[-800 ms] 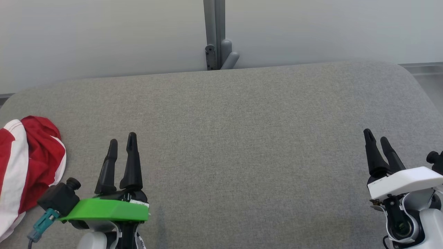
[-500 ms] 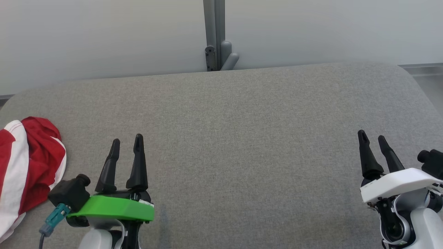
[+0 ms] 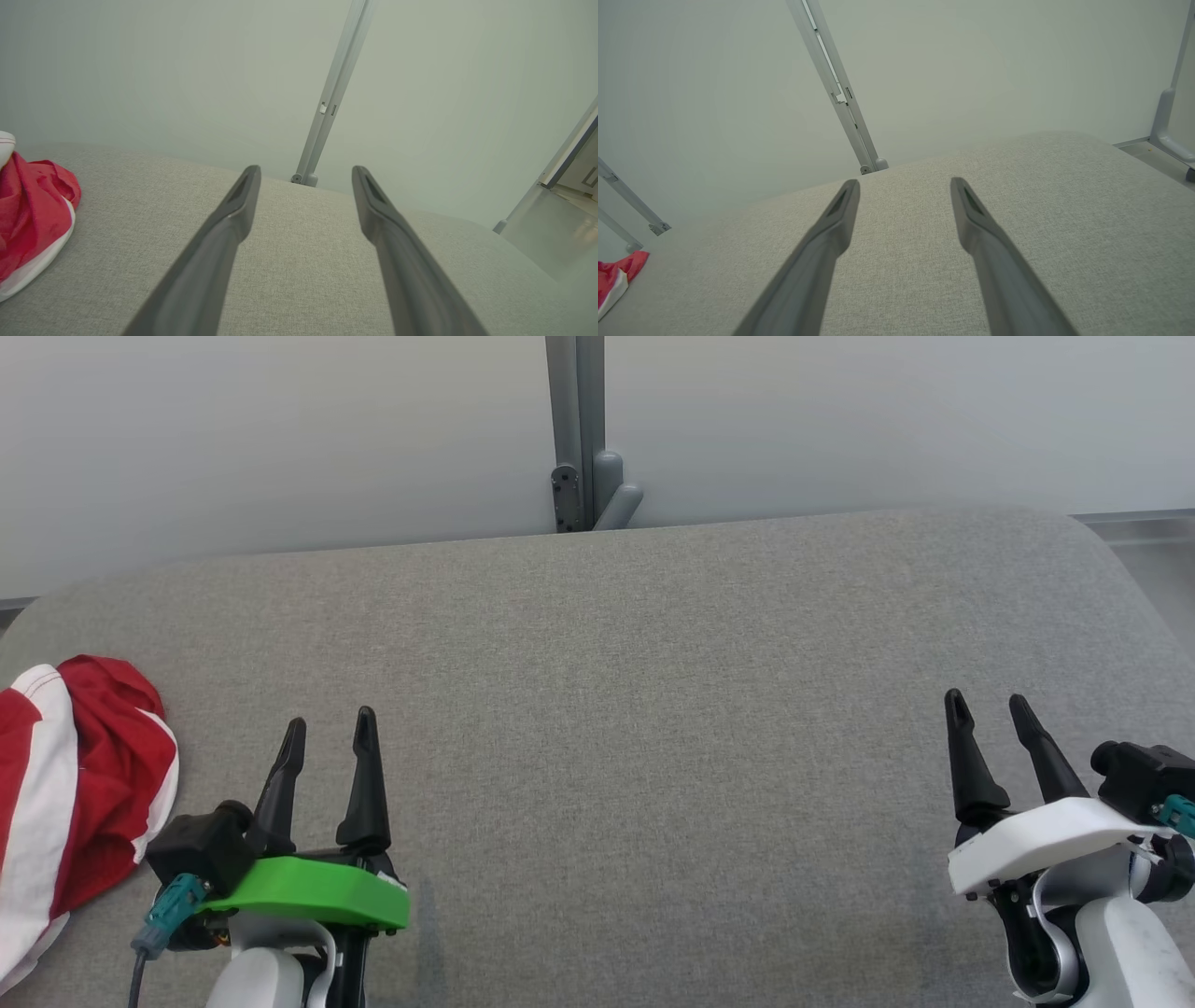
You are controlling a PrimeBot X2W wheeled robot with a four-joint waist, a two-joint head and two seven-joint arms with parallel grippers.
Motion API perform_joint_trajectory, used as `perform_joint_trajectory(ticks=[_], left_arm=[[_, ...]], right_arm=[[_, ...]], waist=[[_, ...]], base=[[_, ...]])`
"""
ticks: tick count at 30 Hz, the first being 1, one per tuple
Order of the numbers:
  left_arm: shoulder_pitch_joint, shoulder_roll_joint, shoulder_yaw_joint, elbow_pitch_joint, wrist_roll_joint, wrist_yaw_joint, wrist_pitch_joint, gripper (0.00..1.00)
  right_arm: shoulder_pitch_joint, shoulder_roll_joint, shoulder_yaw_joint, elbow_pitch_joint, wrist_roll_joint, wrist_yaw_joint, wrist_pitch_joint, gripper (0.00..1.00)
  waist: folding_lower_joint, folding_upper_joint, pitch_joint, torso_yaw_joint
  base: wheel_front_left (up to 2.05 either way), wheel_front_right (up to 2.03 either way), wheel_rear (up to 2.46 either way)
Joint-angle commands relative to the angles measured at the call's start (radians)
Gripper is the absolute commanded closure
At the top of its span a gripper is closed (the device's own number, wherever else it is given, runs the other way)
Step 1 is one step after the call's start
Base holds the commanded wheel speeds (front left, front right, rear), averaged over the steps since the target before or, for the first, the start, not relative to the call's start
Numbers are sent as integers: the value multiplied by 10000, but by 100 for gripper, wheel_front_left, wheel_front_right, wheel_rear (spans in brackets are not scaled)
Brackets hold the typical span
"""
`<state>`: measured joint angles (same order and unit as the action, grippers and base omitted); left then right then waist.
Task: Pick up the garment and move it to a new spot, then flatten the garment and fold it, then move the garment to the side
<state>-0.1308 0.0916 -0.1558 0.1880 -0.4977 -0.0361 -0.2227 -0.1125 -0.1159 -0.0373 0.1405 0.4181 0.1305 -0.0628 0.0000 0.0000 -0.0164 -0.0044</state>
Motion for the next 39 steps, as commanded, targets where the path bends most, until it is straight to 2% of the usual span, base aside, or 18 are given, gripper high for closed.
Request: perform_joint_trajectory(ticks=[1, 19, 39], left_arm=[[-265, 93, 73, 42, 270, 33, -70, 0], [-420, 198, 66, 552, 1428, -36, -73, 0], [-465, 199, 196, 858, 2192, 20, 269, 0]], right_arm=[[-213, -65, 63, -25, -348, 2, -172, 0], [-257, -154, 445, 338, -1805, 3, -899, 0], [-298, 134, 451, 822, -1755, 3, -1591, 0]], waist=[[0, 0, -4, -1], [0, 0, 24, -33], [0, 0, 1, -35]], base=[[0, 0, 0], [0, 0, 0], [0, 0, 0]])
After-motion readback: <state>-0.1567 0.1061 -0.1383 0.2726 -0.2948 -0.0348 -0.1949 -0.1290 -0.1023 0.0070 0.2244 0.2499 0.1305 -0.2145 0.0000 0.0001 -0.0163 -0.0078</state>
